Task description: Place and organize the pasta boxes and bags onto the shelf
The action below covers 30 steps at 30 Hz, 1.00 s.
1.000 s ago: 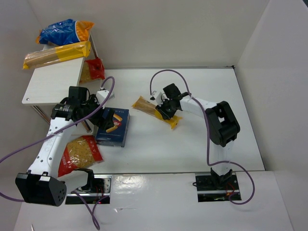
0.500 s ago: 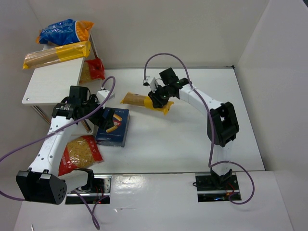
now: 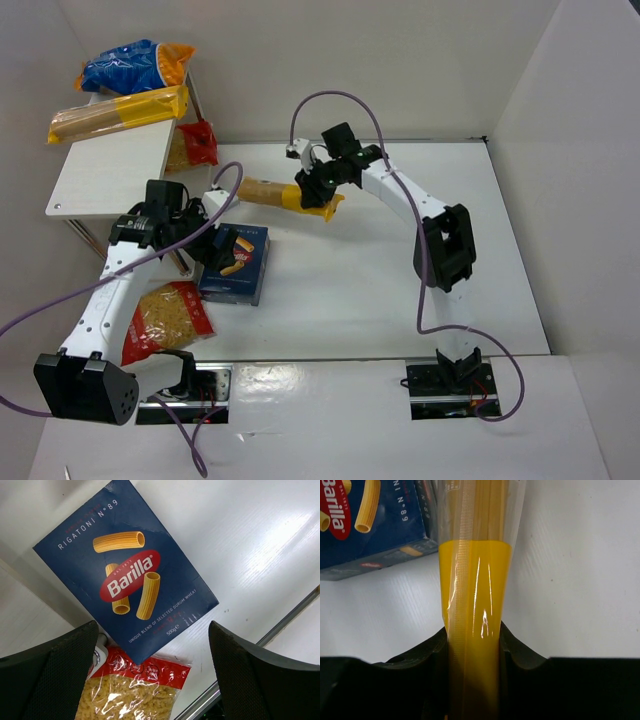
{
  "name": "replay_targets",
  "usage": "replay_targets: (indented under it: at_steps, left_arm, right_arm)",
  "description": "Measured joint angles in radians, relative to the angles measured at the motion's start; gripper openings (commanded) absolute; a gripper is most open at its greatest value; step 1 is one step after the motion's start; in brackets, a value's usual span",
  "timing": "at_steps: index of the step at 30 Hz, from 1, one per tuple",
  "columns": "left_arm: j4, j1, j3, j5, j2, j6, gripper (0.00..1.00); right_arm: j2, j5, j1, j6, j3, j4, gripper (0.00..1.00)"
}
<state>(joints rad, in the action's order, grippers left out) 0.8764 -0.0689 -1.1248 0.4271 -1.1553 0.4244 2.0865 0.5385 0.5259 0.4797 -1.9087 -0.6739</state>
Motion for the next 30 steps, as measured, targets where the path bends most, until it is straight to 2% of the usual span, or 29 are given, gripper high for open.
replay_targets:
  at_steps: [5,8,10,13,14,22,30]
  left_arm:
    - [0.006,0.000,0.003,0.000,0.001,0.024,0.96]
    - [0.009,0.000,0.011,0.001,0.002,0.045,0.97]
    - [0.013,0.000,0.018,0.001,0.002,0.051,0.98]
    - [0.016,0.000,0.026,0.001,0.002,0.072,1.00]
    - [0.016,0.000,0.028,0.001,0.002,0.074,1.00]
    - [0.031,0.000,0.032,0.000,0.002,0.078,1.00]
    - [0.037,0.000,0.032,-0.004,0.002,0.097,1.00]
  right_arm:
    - [0.137,0.053,0.000,-0.014,-0.172,-0.039,0.00]
    - [0.241,0.089,0.001,-0.018,-0.334,-0.087,0.00]
    - [0.320,0.110,0.002,-0.022,-0.473,-0.133,0.00]
    - [0.507,0.135,0.012,-0.034,-0.838,-0.238,0.00]
    - [0.538,0.138,0.017,-0.037,-0.897,-0.234,0.00]
    - [0.635,0.208,0.089,-0.073,-1.136,-0.293,0.00]
    - [0.708,0.339,0.160,-0.156,-1.157,-0.278,0.00]
